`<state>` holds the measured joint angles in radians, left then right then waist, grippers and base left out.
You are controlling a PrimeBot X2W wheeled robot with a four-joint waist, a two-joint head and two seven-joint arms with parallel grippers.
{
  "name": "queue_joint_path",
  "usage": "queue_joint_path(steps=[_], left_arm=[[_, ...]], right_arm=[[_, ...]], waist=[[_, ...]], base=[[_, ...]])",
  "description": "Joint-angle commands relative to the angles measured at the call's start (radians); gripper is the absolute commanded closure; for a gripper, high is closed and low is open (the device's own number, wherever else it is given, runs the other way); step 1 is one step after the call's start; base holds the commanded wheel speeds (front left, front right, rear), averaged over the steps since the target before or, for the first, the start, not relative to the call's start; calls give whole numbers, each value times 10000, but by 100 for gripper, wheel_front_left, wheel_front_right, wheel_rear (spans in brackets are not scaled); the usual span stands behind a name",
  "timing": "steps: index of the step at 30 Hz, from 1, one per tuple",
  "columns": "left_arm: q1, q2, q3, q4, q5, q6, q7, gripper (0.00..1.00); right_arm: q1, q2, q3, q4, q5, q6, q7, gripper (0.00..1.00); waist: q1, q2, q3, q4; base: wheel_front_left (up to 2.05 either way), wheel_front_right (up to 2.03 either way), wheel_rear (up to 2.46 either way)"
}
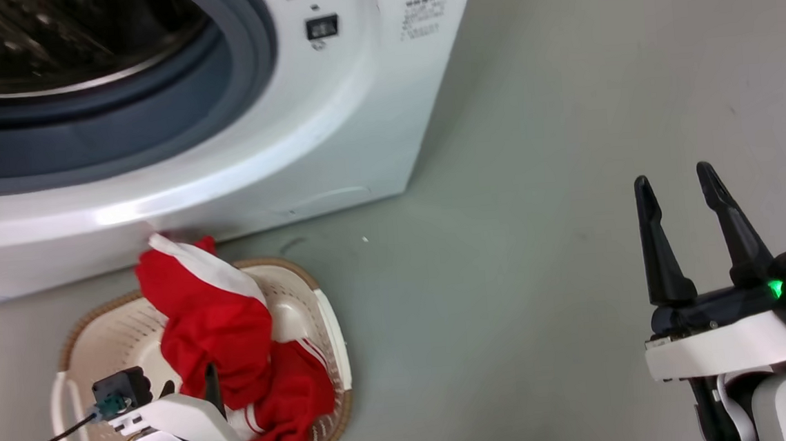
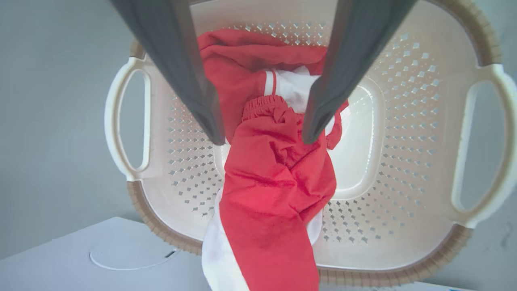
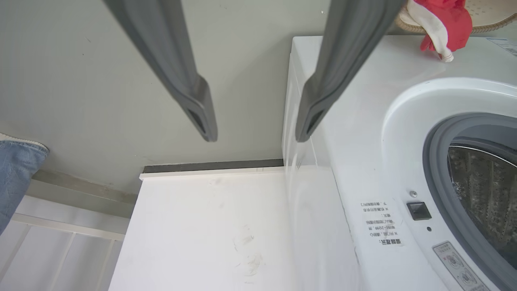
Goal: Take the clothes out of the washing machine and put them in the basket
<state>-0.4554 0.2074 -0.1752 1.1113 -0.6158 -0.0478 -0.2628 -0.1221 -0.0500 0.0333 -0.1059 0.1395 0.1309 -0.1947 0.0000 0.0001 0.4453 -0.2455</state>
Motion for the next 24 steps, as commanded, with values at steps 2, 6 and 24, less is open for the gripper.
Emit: queue_joint_path(steps=[2,6,24], left_arm=[[350,-132,191,-578,282,91,-22,0],[845,-241,599,-1582,780,165,-23,0],[2547,-966,1676,-6768,3525,88,-25,0]], right_arm=[[238,-3,-107,-55,-77,-3,131,0],[477,-3,-199,-155,-78,-3,366,0],[1803,-3,-564,-354,-364,-3,1143,0]], waist=[[0,-1,-977,632],[0,-1,-1477,900],[0,-1,-3633,1674]], base=[[0,0,0],[0,0,0],[0,0,0]])
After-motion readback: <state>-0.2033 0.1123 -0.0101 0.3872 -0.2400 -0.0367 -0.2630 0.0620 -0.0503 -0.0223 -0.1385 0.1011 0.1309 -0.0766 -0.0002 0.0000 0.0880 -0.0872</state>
